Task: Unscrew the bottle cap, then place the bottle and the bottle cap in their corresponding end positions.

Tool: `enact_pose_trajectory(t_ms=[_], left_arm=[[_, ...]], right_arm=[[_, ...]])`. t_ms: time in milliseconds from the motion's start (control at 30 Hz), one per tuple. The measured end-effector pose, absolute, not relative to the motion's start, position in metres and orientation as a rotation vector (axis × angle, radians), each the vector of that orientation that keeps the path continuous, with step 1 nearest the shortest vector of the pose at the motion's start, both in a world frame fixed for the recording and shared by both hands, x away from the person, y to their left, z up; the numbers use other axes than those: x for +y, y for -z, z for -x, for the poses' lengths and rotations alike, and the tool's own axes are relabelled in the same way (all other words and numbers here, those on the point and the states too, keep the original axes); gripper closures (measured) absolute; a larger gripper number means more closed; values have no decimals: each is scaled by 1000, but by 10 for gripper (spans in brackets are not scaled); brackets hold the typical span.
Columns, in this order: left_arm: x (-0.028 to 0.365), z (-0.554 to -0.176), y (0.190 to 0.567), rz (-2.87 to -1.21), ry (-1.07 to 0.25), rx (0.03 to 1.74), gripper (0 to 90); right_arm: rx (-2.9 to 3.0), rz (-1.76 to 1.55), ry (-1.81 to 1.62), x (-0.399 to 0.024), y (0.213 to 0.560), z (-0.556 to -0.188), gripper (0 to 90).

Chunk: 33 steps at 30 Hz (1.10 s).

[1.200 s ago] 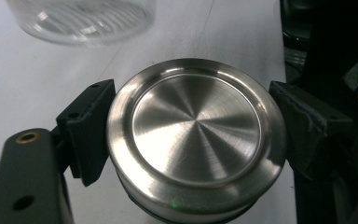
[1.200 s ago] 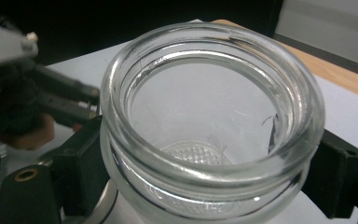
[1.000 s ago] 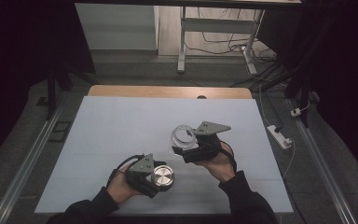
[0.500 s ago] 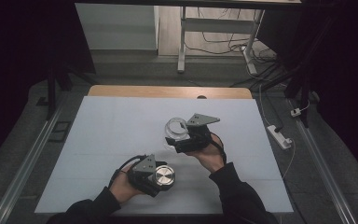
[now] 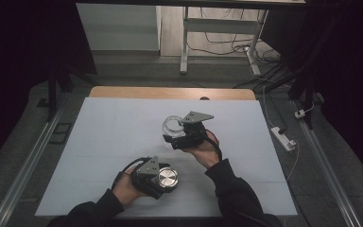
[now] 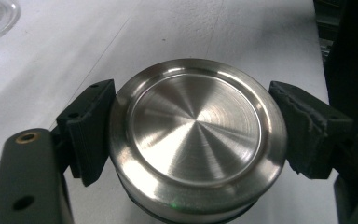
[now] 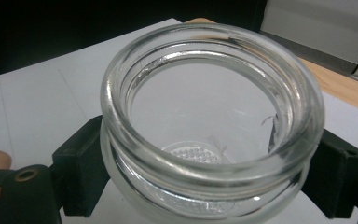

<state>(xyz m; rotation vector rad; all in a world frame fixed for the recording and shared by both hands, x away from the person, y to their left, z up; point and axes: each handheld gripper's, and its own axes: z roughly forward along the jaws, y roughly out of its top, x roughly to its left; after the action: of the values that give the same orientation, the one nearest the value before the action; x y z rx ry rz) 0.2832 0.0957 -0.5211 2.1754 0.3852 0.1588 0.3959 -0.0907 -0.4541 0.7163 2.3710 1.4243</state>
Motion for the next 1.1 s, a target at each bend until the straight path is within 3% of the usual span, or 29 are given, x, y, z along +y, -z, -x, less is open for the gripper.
enact_pose_trajectory(t_ms=[1100], left_arm=[[97, -292, 532, -2203, -160, 438, 198]], right_arm=[[2385, -734, -1340, -63, 484, -432, 146]])
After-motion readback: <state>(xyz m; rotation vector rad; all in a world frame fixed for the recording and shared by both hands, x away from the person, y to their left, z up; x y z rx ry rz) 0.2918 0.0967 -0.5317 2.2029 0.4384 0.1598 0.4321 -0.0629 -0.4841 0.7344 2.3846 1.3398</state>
